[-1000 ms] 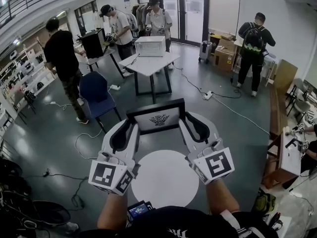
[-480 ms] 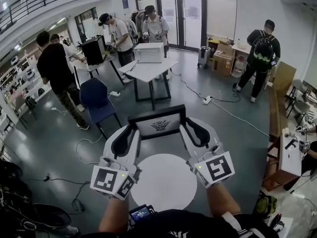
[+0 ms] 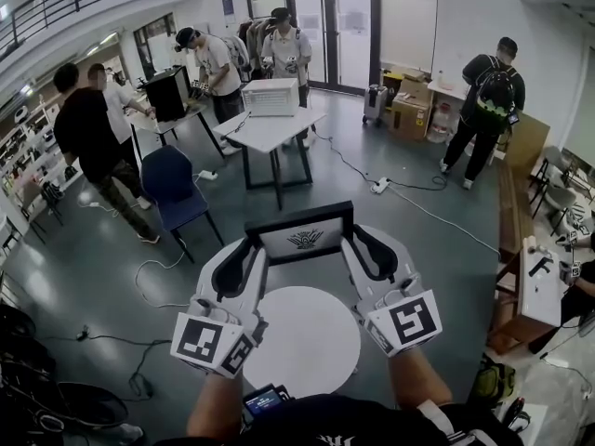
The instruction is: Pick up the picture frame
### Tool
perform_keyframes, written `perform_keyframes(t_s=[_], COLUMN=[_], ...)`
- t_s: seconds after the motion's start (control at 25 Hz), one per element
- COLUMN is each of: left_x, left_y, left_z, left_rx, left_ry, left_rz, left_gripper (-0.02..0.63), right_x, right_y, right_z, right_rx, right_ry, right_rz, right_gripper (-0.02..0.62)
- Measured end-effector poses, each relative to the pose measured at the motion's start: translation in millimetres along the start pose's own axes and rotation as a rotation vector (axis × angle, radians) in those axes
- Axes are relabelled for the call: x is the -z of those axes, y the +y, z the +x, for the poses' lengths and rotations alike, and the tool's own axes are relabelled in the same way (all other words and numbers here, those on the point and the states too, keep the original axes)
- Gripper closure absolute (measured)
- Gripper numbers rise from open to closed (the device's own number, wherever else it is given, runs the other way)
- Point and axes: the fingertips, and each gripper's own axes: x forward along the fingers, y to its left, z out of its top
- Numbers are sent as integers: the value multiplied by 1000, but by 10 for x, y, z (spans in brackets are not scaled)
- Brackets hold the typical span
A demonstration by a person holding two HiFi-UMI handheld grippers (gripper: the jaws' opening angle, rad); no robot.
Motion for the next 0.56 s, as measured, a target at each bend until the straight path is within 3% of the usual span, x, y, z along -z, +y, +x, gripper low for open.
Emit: perform_keyframes(t_s=[0.28, 0.56], left_x=[99, 54], left_y=[-190, -17], left_z=[83, 62], left_rx=[7, 34], left_ry=[0, -14], left_rz=[-6, -22], left_gripper=[537, 540], right_x=[78, 71], right_y=[-129, -36], right_z=[-187, -37], right_rx=[10, 28], right_ry=[0, -6], right_rz=[-15, -2], right_gripper=[520, 520])
